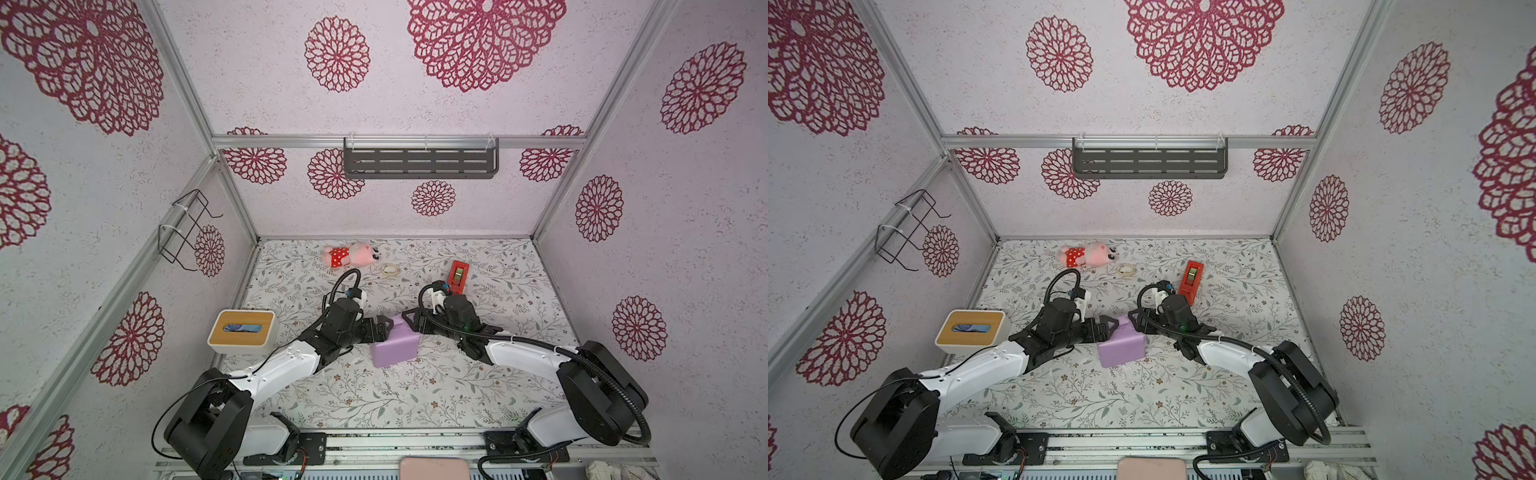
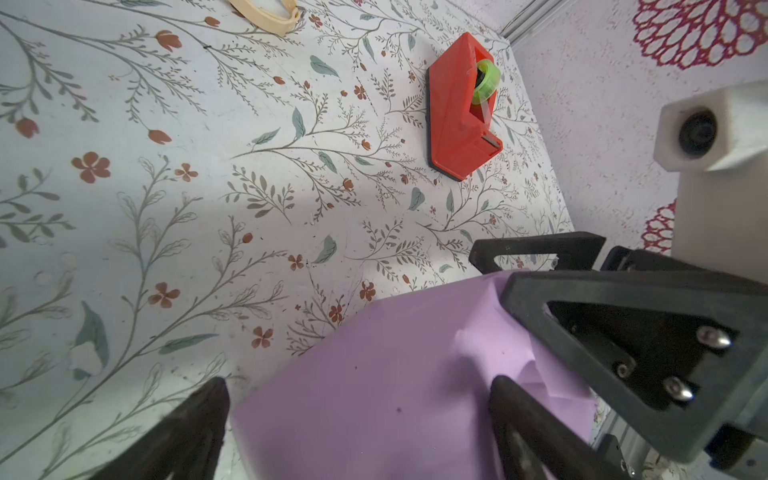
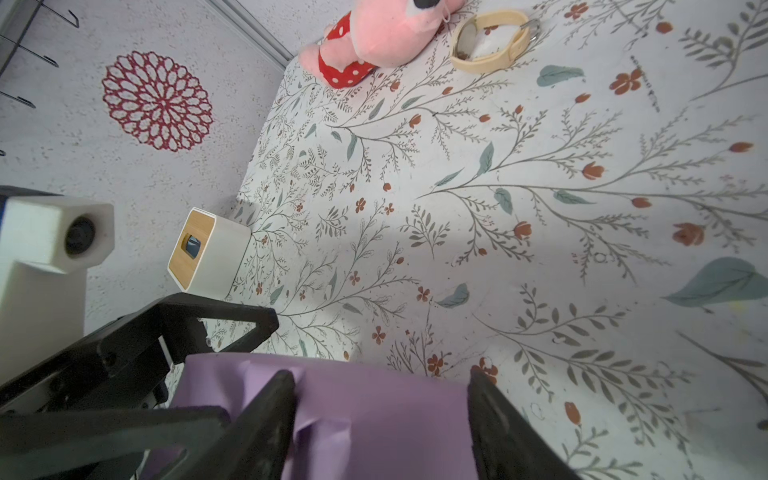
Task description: Wrap the gift box in paper
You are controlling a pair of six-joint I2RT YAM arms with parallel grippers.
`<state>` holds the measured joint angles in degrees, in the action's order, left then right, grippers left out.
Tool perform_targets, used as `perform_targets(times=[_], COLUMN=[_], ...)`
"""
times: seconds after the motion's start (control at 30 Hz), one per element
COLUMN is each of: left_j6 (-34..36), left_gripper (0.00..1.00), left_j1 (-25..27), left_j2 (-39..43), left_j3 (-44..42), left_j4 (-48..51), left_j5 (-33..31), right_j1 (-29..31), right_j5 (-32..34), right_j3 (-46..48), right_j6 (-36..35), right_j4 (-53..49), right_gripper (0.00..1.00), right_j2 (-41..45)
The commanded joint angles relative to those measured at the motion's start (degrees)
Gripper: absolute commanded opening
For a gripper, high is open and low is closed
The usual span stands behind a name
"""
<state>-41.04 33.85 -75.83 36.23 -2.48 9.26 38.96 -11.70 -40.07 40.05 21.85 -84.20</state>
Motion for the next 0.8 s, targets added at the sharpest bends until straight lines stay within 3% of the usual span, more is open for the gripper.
perform_targets(times=[0.0, 0.33, 0.77], left_j6=[-1.28, -2.20, -4.68], left_gripper=[1.00, 1.00, 0.99], left_j1=[-0.18, -0.09, -0.05], left_j2=[0.49, 1.82, 3.70], left_j3=[-3.55, -5.29, -3.37], left_j4=[0.65, -1.08, -2.60], left_j5=[0.16, 0.01, -1.07], right_j1=[0.68, 2.58, 5.07], right_j5=[-0.05, -0.43, 1.05], right_j3=[-2.54, -4.39, 2.66], right_j6=[-2.24, 1.23, 4.89], right_j4=[-5.47, -7.67, -6.47], right_gripper=[0.72, 0.95, 0.96], right_j2=[1.59, 2.11, 2.88])
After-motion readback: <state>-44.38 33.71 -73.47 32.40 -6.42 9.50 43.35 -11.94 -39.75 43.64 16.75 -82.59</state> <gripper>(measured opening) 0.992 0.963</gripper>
